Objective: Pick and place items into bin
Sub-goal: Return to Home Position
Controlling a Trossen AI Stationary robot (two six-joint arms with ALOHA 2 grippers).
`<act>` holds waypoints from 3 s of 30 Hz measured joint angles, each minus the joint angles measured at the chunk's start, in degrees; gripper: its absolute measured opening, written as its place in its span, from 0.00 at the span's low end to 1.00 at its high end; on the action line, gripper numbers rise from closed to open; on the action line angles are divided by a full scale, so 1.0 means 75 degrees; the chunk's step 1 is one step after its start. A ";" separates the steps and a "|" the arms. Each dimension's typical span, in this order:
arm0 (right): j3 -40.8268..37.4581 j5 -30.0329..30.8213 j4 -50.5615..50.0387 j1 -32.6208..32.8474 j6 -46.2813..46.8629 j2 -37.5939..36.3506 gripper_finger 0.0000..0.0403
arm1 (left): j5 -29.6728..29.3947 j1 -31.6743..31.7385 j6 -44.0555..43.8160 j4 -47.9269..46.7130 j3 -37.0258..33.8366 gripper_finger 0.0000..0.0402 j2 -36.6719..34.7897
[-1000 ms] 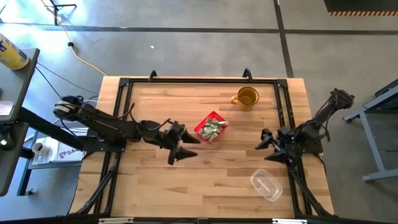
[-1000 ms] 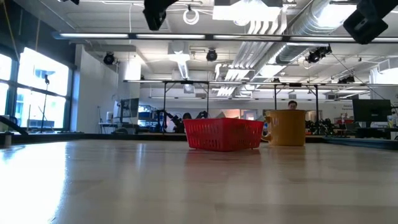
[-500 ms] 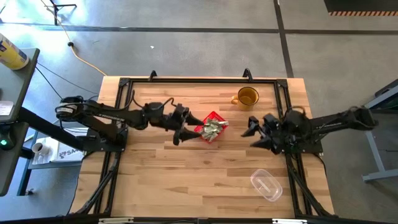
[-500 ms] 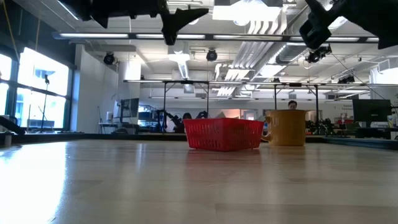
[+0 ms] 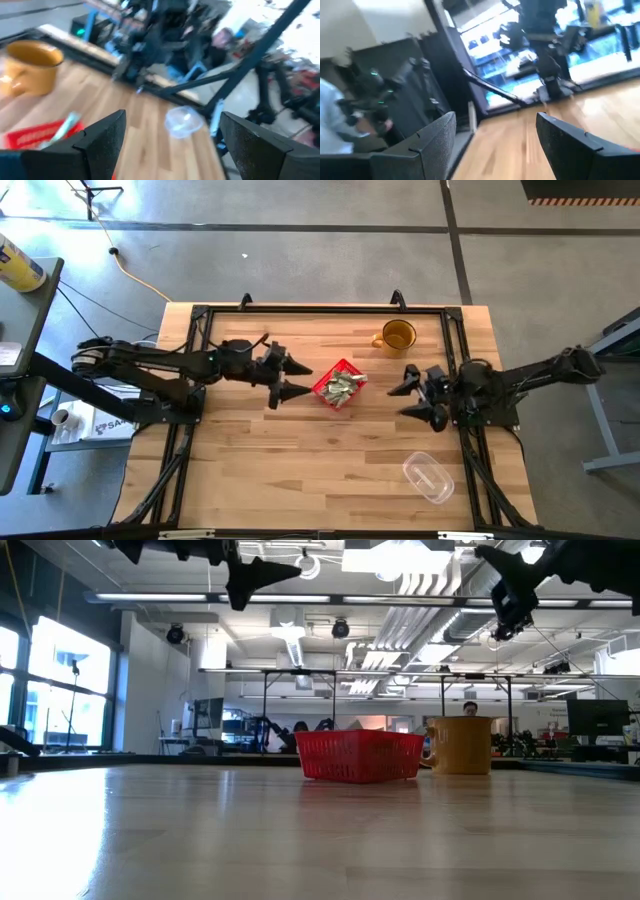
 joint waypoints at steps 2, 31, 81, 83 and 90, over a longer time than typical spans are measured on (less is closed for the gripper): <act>0.0006 -0.0533 -0.0118 -0.0321 -0.0031 -0.0364 0.66 | -0.0141 0.0095 0.0012 -0.0416 -0.0006 0.89 -0.0174; 0.0006 -0.1684 -0.3895 -0.1886 0.0511 -0.2832 0.66 | -0.0119 0.0672 -0.0364 -0.2605 -0.0055 0.89 -0.0863; -0.1448 -0.0705 -0.4054 -0.1929 0.0489 -0.4927 0.66 | -0.0461 0.0743 -0.0373 -0.5714 -0.3736 0.89 -0.7791; -0.1448 -0.0694 -0.4062 -0.1929 0.0489 -0.4927 0.66 | -0.0461 0.0743 -0.0374 -0.5635 -0.4016 0.89 -0.8091; -0.1451 -0.0703 -0.4074 -0.1932 0.0487 -0.4927 0.66 | -0.0591 0.0734 -0.0351 -0.5826 -0.4759 0.89 -0.8876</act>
